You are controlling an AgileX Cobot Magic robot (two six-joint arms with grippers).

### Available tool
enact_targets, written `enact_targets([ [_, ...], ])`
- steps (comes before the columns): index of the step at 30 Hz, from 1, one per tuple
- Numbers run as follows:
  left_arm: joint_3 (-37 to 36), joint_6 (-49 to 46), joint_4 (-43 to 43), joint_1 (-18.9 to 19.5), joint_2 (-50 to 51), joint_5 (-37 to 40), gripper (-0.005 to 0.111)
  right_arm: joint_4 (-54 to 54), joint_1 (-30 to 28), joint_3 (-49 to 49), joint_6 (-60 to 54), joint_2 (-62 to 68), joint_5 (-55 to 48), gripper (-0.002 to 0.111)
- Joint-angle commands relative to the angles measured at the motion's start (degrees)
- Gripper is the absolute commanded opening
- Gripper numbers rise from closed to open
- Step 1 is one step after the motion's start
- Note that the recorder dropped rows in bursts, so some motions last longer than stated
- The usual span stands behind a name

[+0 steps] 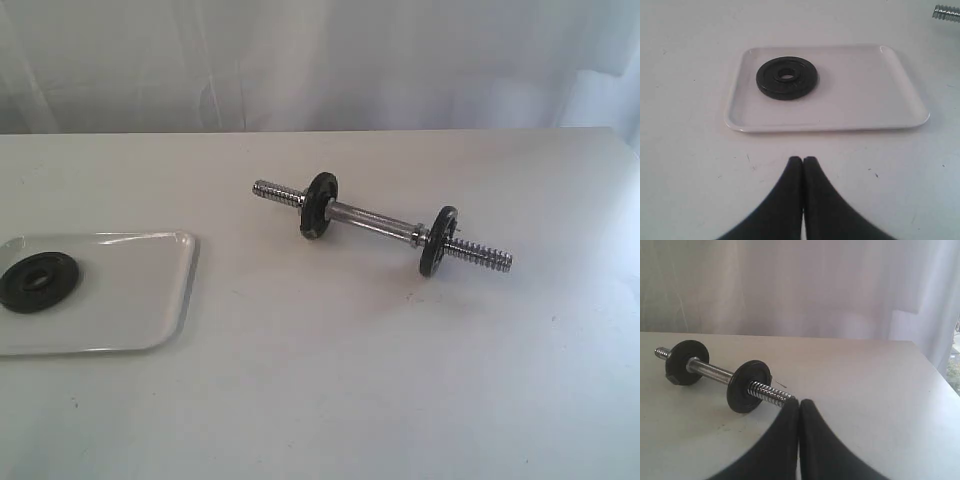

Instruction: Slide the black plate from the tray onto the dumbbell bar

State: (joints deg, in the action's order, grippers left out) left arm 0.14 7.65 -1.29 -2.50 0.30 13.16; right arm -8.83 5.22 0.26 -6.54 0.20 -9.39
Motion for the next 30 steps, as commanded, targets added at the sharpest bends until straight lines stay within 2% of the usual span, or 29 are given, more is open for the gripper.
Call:
enact_targets([
  [1,-0.14,-0.15,-0.02,0.11,-0.3,0.16,0.0,0.11,-0.06,-0.26,-0.33,-0.2,0.46,0.0],
  [7,-0.14,-0.15,-0.02,0.11,-0.3,0.16,0.0,0.11,-0.06,-0.26,-0.33,-0.2,1.32,0.0],
  [12,-0.14,-0.15,-0.02,0.11,-0.3,0.16,0.0,-0.6,-0.06,-0.26,0.06,-0.2,7.91,0.0],
  [19,-0.14,-0.15,-0.02,0.11,-0.3,0.16,0.0,-8.53,-0.06,-0.26,17.47,-0.2,21.64,0.0],
  [21,-0.14,-0.15,-0.02,0.11,-0.3,0.16,0.0,-8.53,-0.06,-0.26,23.28,-0.2,20.33,0.0],
  [25,-0.14,-0.15,-0.02,0.11,-0.3,0.16,0.0,-8.13,-0.06,-0.26,23.71,-0.2,19.4,0.0],
  [30,-0.14,-0.15,-0.02,0.11,-0.3,0.16,0.0,-8.29,-0.06,-0.26,25.67,-0.2,26.37,0.0],
])
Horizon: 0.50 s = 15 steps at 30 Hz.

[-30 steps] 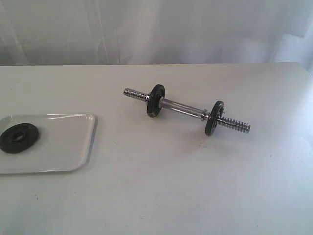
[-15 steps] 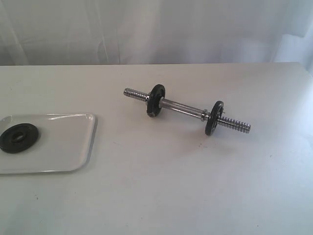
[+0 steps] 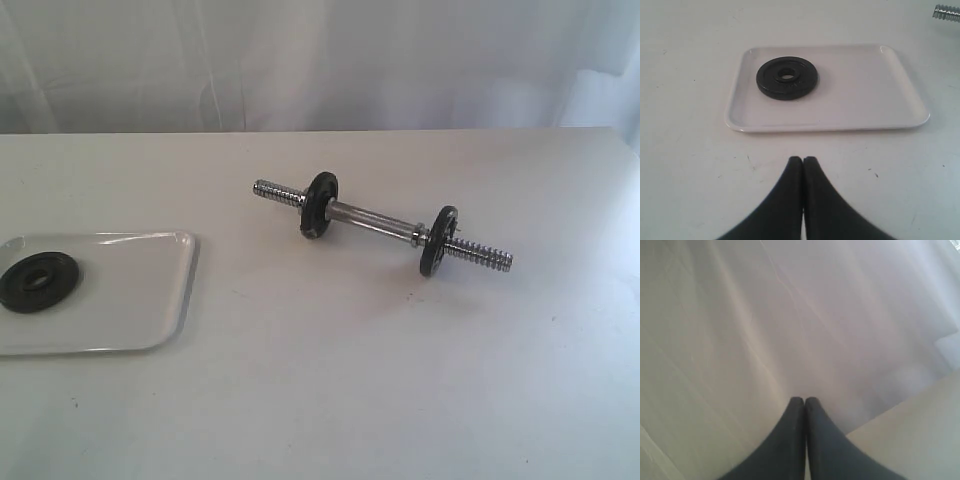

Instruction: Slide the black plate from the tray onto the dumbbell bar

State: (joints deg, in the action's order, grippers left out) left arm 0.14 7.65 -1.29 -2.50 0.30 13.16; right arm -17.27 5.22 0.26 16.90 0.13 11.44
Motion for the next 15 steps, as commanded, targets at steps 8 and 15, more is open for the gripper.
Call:
enact_targets([
  [8,-0.14,-0.15,-0.02,0.11,-0.3,0.16,0.0,7.51,-0.06,19.06,-0.77,21.44,5.93,0.0],
  [15,-0.14,-0.15,-0.02,0.11,-0.3,0.16,0.0,25.39,-0.06,37.49,-1.67,52.94,-4.71,0.0],
])
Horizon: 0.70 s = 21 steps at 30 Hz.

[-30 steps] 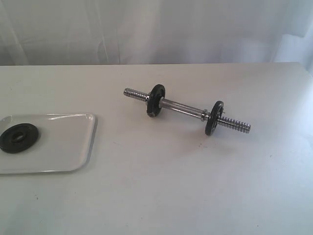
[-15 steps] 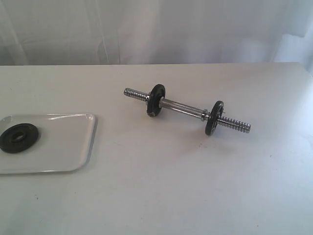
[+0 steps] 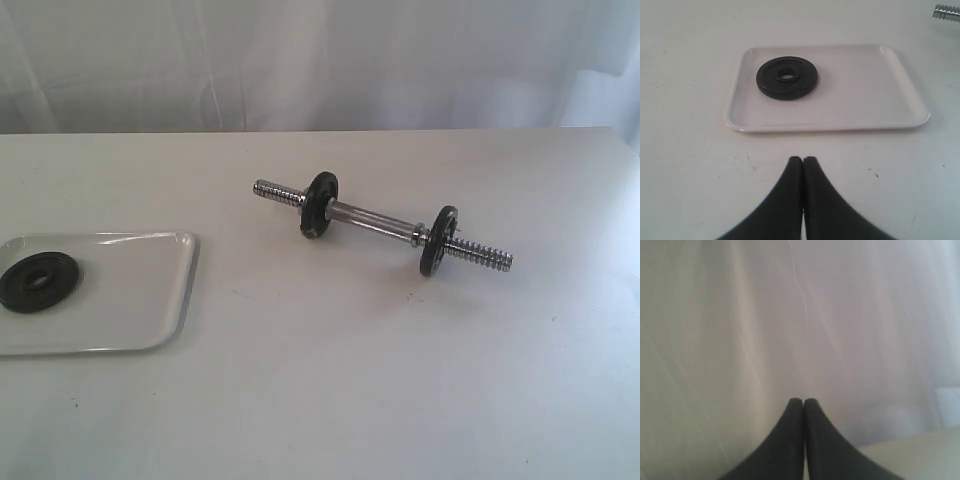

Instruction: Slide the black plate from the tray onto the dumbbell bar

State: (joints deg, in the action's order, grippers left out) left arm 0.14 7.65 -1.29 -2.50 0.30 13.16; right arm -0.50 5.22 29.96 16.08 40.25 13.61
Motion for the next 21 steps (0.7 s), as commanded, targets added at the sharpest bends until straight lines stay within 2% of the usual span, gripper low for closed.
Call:
enact_targets([
  [1,-0.14,-0.15,-0.02,0.11,-0.3,0.16,0.0,10.23,-0.06,10.29,-0.85,16.6,-8.84,0.0],
  [5,-0.14,-0.15,-0.02,0.11,-0.3,0.16,0.0,15.47,-0.06,19.97,-0.85,29.98,-15.87,0.0],
  [13,-0.14,-0.15,-0.02,0.11,-0.3,0.16,0.0,14.69,2.94,40.57,-7.45,52.54,-31.88,0.0],
  [21,-0.14,-0.15,-0.02,0.11,-0.3,0.16,0.0,-1.51,8.04,57.0,-24.49,68.41,-48.62,0.0],
])
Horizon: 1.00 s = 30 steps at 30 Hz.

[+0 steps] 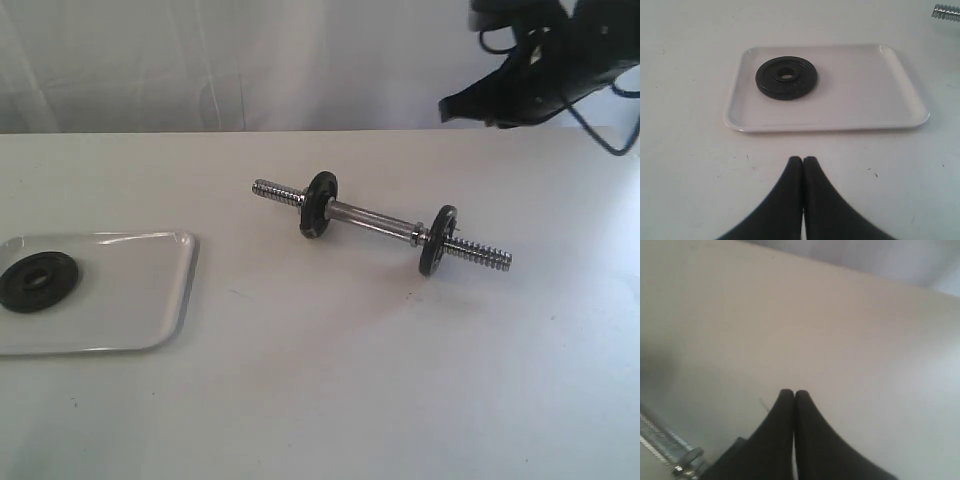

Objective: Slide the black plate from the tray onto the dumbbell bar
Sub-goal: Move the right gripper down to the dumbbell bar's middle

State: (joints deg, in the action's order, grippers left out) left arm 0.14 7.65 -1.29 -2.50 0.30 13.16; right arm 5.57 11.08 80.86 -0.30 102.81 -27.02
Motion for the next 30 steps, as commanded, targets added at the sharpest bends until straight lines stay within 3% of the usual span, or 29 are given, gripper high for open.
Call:
enact_targets([
  [1,-0.14,-0.15,-0.02,0.11,-0.3,0.16,0.0,-8.52,2.66,7.29,-9.14,6.91,-9.93,0.0],
  [5,-0.14,-0.15,-0.02,0.11,-0.3,0.16,0.0,-10.2,4.78,11.43,-10.74,10.48,-15.5,0.012],
  [11,-0.14,-0.15,-0.02,0.11,-0.3,0.16,0.0,-11.57,6.75,14.61,-15.54,12.6,-21.4,0.061],
  [13,-0.14,-0.15,-0.02,0.11,-0.3,0.16,0.0,-13.44,7.0,14.61,-18.27,12.73,-21.63,0.071],
  [30,-0.14,-0.15,-0.02,0.11,-0.3,0.16,0.0,-17.98,7.12,14.61,-29.69,18.78,-22.64,0.072],
])
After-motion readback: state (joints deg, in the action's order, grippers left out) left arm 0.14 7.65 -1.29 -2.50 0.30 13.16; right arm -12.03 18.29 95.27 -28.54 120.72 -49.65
